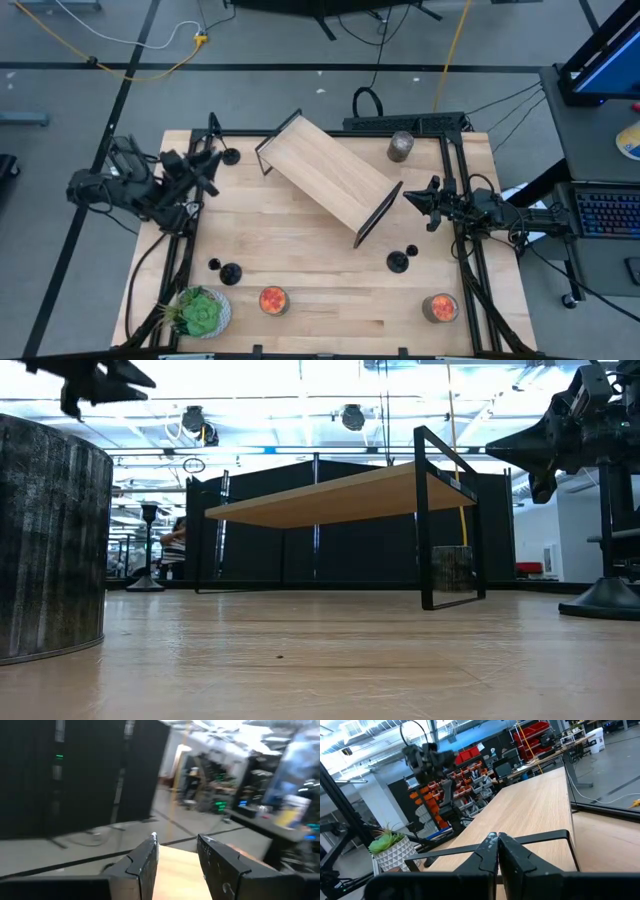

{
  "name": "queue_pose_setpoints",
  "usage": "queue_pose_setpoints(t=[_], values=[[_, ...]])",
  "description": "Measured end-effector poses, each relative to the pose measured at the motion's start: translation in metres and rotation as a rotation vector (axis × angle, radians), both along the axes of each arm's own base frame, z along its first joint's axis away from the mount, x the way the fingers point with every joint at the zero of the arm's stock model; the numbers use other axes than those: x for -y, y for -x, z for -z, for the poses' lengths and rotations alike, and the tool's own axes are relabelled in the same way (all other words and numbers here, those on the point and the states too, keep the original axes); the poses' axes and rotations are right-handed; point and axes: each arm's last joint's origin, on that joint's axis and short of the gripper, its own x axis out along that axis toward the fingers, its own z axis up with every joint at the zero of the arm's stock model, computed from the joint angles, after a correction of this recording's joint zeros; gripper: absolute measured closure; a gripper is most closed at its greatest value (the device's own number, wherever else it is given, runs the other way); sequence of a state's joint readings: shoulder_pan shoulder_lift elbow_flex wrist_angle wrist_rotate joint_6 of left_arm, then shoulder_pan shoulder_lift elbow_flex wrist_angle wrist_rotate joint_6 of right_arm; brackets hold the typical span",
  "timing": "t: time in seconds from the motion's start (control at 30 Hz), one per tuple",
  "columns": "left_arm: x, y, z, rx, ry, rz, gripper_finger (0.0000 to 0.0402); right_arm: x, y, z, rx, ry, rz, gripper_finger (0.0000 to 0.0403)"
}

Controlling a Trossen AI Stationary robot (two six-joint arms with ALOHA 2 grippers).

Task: Pick & Place candle stick holders
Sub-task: Put the top left black candle holder on the shelf

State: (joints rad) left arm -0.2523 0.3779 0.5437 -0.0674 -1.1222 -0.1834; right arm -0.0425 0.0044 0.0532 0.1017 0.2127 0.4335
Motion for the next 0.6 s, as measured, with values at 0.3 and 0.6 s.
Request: queue_pose_setpoints(t=[0.3, 0.6], values=[[-0.007, -0.022, -0.059, -0.030, 0.037, -0.160, 0.0257, 0.000, 0.000, 0.000, 0.000, 0.000, 0.000, 0.0394], [-0.032, -0.053, -0.080, -0.166, 0.161, -0.136, 0.0257, 0.000, 0.000, 0.000, 0.000, 0.000, -0.003, 0.0394]])
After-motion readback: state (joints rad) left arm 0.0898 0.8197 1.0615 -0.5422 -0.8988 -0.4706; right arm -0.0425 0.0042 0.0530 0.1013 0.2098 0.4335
